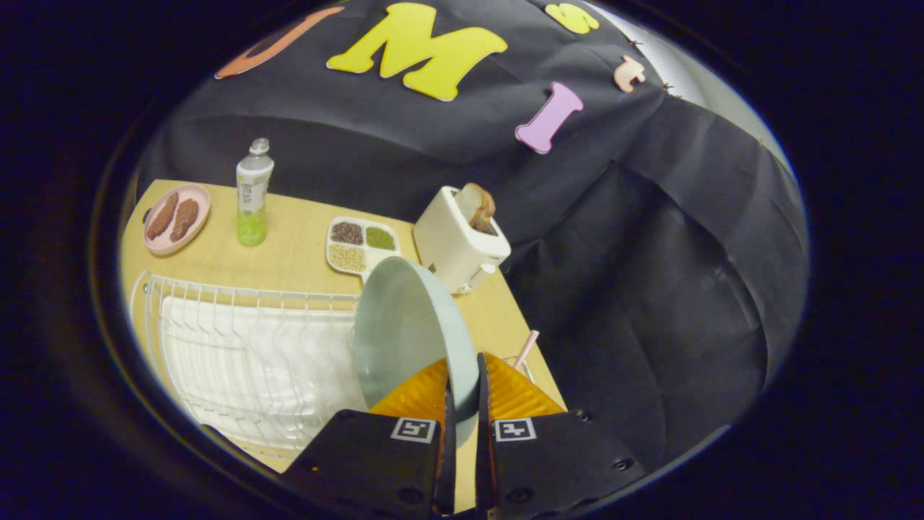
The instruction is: Take the plate from the dish rack, then take the spoon from the basket and place it into the plate.
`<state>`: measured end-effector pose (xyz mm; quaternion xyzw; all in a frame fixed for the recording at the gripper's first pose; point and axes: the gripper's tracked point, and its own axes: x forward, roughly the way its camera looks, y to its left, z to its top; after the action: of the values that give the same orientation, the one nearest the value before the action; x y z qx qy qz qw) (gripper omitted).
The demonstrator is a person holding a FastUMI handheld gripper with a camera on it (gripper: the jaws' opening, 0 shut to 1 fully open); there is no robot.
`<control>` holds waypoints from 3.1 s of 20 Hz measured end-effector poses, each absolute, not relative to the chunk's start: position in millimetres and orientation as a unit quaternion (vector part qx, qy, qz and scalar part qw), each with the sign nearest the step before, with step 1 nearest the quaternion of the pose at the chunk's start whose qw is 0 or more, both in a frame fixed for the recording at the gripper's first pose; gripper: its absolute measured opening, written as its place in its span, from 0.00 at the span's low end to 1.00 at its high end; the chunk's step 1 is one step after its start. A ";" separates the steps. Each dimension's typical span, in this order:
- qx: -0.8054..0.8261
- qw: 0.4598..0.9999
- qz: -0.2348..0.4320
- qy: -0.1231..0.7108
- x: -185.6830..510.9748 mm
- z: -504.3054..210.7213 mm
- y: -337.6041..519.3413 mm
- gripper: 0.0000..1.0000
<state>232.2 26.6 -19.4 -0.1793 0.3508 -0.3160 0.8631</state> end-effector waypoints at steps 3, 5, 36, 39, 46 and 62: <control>-0.168 0.880 -0.307 0.321 217.6 -5.4 31.2 0.16; -0.138 0.895 -0.277 0.321 200.6 -3.1 38.8 0.16; 0.084 0.938 -0.005 0.336 7.7 -232.3 9.2 0.23; 0.107 0.934 0.028 0.340 10.8 -245.3 11.2 0.26; 0.118 0.925 0.043 0.358 22.3 -266.2 3.7 0.36; 0.053 0.984 -0.036 0.169 103.0 -151.2 -148.8 1.00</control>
<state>103.0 -148.8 -151.2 0.0526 0.1691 -0.0361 0.9835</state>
